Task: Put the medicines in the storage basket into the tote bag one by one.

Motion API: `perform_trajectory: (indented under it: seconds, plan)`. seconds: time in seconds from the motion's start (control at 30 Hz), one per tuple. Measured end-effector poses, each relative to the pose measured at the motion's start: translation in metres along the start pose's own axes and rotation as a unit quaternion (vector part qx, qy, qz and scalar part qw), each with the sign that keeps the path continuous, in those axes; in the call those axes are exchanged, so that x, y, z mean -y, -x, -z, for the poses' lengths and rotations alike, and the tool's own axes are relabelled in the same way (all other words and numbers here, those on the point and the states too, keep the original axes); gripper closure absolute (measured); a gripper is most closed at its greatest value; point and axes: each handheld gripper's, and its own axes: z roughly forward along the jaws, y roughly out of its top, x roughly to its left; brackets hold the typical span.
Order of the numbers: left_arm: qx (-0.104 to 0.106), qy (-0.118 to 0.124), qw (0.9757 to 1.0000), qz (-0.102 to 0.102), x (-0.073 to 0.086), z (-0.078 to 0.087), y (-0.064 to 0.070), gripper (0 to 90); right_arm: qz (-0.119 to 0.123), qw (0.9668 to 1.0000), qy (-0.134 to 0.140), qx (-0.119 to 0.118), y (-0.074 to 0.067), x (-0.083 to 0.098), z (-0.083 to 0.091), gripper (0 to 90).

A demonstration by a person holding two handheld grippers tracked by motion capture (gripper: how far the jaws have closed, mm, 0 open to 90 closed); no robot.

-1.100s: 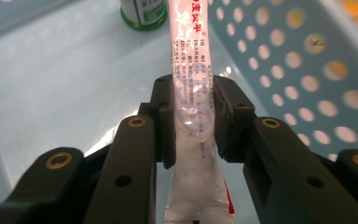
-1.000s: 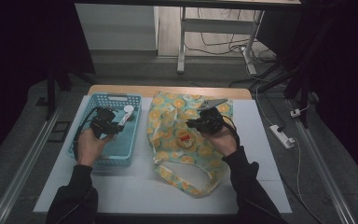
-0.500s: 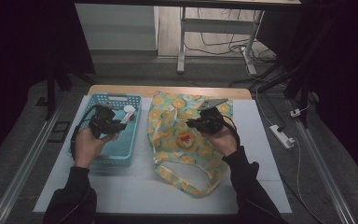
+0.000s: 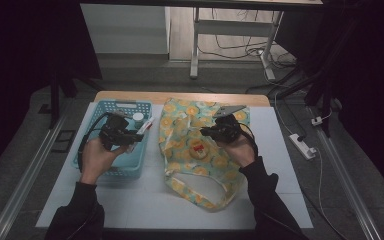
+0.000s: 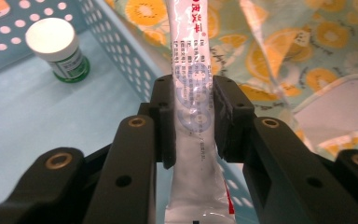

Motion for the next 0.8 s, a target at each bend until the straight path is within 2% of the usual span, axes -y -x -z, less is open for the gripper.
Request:
perform_trajectory:
  seconds: [0.17,0.37,0.47,0.8]
  plan:
    - [0.015,0.007,0.9997,-0.017,-0.004,0.002,0.014,71.5,0.000,1.0000,0.000,0.000,0.000,0.000,0.000,90.0]
    - [0.032,0.002,0.9989,-0.036,-0.008,-0.003,0.030,71.4,-0.002,1.0000,0.001,0.001,0.000,0.000,0.001,90.0]
    - [0.046,-0.001,0.9979,-0.046,-0.009,-0.008,0.038,71.4,-0.004,1.0000,0.003,0.003,0.001,0.000,0.002,90.0]
    - [0.073,-0.019,0.9941,-0.077,-0.014,-0.026,0.064,71.4,-0.008,0.9999,0.009,0.008,0.002,0.000,0.003,90.0]
